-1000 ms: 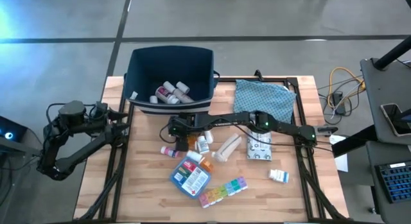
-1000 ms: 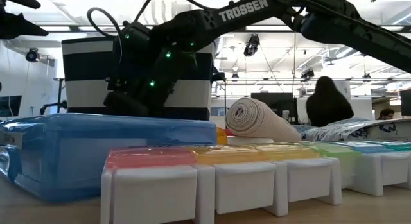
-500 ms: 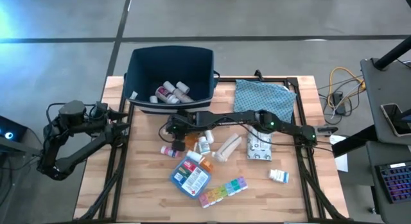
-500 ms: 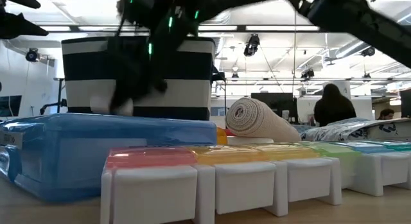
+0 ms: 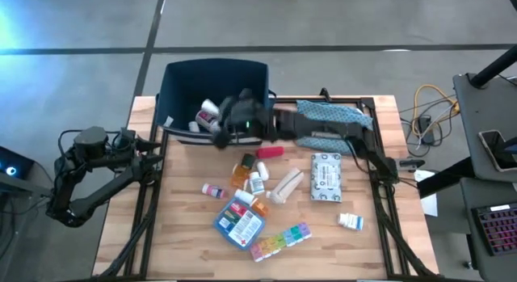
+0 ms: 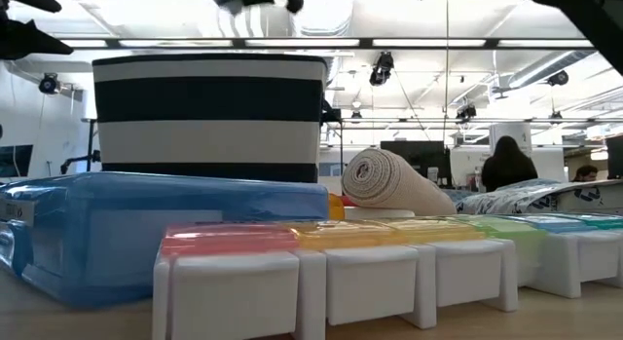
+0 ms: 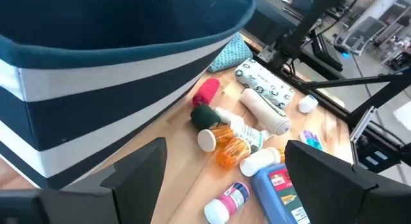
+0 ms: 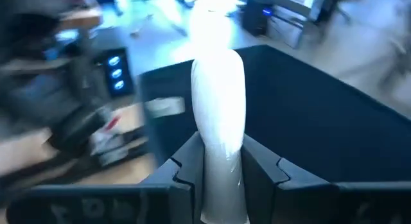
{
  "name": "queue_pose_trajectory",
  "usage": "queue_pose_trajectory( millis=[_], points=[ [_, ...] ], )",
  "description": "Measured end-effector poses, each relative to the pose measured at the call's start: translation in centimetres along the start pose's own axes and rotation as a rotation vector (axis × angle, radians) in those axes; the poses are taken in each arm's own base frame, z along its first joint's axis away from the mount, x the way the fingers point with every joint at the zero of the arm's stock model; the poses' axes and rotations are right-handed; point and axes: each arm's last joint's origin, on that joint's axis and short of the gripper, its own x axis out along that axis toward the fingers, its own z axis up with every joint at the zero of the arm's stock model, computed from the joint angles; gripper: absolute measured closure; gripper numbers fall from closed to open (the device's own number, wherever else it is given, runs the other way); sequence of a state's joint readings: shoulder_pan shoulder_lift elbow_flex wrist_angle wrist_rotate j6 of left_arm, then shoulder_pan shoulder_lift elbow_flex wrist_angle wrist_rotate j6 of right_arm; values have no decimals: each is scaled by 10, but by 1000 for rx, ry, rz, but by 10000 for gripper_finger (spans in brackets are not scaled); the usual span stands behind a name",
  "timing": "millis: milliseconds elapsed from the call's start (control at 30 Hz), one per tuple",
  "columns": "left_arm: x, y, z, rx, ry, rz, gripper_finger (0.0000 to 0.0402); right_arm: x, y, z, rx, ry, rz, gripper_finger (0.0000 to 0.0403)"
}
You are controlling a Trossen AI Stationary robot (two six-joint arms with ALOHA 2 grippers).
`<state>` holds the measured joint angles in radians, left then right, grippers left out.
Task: Pick & place medical supplies in basket/bin
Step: Put the rolled gauze into the blue bin, then put the pink pill bottle into the blue bin
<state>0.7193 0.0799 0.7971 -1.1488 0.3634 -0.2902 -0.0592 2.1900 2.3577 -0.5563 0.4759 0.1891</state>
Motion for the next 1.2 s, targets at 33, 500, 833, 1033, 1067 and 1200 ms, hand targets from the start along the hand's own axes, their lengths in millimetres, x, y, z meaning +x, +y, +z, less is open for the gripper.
queue_pose_trajectory(
  millis=[33, 500, 833, 1033, 1067, 1200],
  points=[
    [0, 0, 0, -5, 0, -1, 108, 5, -10, 0, 29, 12, -24, 335],
    [0, -1, 0, -38, 5, -17, 108, 26, -91, -13, 249, 321, -8, 189],
    [4, -2, 2, -23, 44, -74, 108, -31, -40, 7, -65, 207, -59, 122],
    [23, -4, 36, 6, 9, -85, 108, -64, -39, 10, -84, 265, -85, 122],
    [28, -4, 44, 17, 7, -84, 108, -68, -40, 10, -83, 283, -76, 123],
    [50, -2, 66, 33, 86, -65, 108, -82, -47, 9, -113, 349, -87, 132]
  ],
)
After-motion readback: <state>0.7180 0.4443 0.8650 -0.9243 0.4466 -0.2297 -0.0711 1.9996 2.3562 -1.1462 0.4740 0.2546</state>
